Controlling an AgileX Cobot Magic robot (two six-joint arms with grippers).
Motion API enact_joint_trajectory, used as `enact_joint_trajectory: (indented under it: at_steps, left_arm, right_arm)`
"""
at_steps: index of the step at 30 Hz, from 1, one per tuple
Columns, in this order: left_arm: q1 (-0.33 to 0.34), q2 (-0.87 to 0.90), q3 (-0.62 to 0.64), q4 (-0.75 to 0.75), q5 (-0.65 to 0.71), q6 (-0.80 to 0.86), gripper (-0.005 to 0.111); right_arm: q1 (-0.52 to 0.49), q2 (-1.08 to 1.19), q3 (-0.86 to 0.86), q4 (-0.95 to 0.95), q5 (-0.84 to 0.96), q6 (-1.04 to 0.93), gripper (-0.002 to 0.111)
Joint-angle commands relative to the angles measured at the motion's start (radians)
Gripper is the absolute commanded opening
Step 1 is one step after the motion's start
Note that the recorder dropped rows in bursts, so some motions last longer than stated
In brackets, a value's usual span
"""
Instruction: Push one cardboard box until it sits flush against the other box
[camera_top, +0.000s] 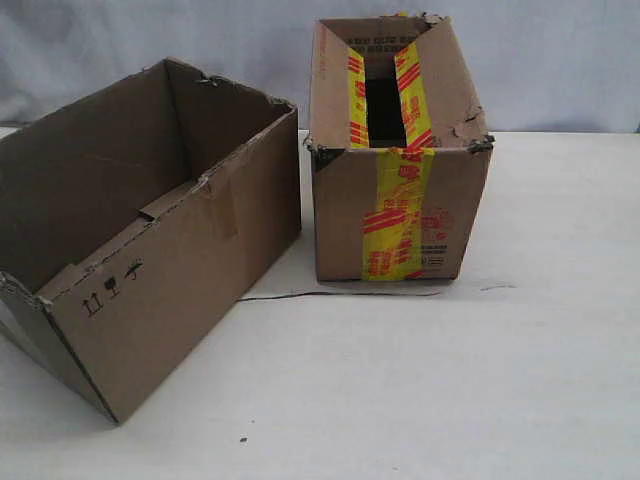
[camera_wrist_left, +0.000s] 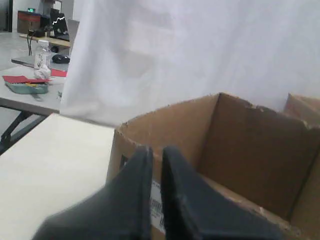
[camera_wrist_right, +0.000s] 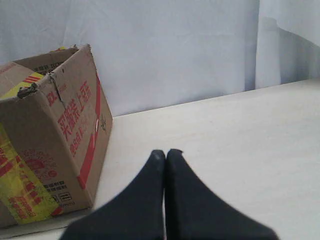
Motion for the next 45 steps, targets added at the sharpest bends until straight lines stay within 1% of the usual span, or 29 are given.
enact_joint_trajectory:
  at_steps: [1, 6, 10, 16, 24, 26, 31, 34, 35, 36, 38, 40, 42, 45]
  left_arm:
    - [0.005, -0.003, 0.002, -0.035, -0.074, -0.008, 0.000]
    - [0.005, -0.003, -0.029, -0.034, -0.084, -0.008, 0.000]
    - [0.005, 0.080, -0.033, -0.032, -0.092, -0.006, 0.000]
    - [0.005, 0.276, -0.038, -0.027, -0.145, 0.005, 0.000]
    - [0.005, 0.551, -0.082, -0.023, -0.164, 0.028, 0.000]
    - [0.005, 0.621, -0.082, 0.012, -0.196, 0.029, 0.000]
    - [0.005, 0.805, -0.082, 0.014, -0.325, 0.027, 0.000]
    - [0.005, 0.892, -0.082, 0.034, -0.366, -0.002, 0.000]
    - [0.005, 0.913, -0.082, 0.087, -0.381, -0.049, 0.000]
    - [0.005, 0.932, -0.082, 0.183, -0.400, -0.124, 0.000]
    - [0.005, 0.974, -0.082, 0.453, -0.468, -0.338, 0.000]
    - [0.005, 1.000, -0.082, 0.605, -0.533, -0.450, 0.000]
    - [0.005, 1.017, -0.082, 0.676, -0.575, -0.507, 0.000]
    - [0.005, 1.037, -0.082, 0.710, -0.611, -0.540, 0.000]
  right_arm:
    - [-0.005, -0.003, 0.006, 0.002, -0.001, -0.008, 0.000]
    - [-0.005, -0.003, 0.006, 0.002, -0.001, -0.008, 0.000]
    - [-0.005, -0.003, 0.006, 0.002, -0.001, -0.008, 0.000]
    - [-0.005, -0.003, 0.006, 0.002, -0.001, -0.008, 0.000]
    - [-0.005, -0.003, 0.006, 0.002, -0.001, -0.008, 0.000]
    - [-0.005, -0.003, 0.006, 0.002, -0.001, -0.008, 0.000]
    - [-0.005, -0.003, 0.006, 0.002, -0.001, -0.008, 0.000]
    - [-0.005, -0.003, 0.006, 0.002, -0.001, -0.008, 0.000]
    - [-0.005, -0.003, 0.006, 0.002, -0.001, -0.008, 0.000]
    - [-0.005, -0.003, 0.006, 0.002, -0.001, -0.008, 0.000]
    - [-0.005, -0.003, 0.006, 0.002, -0.001, -0.008, 0.000]
    - [-0.005, -0.003, 0.006, 0.002, -0.001, -0.008, 0.000]
    - [-0.005, -0.003, 0.006, 0.002, -0.001, -0.008, 0.000]
    - [-0.005, -0.003, 0.006, 0.002, -0.001, -0.008, 0.000]
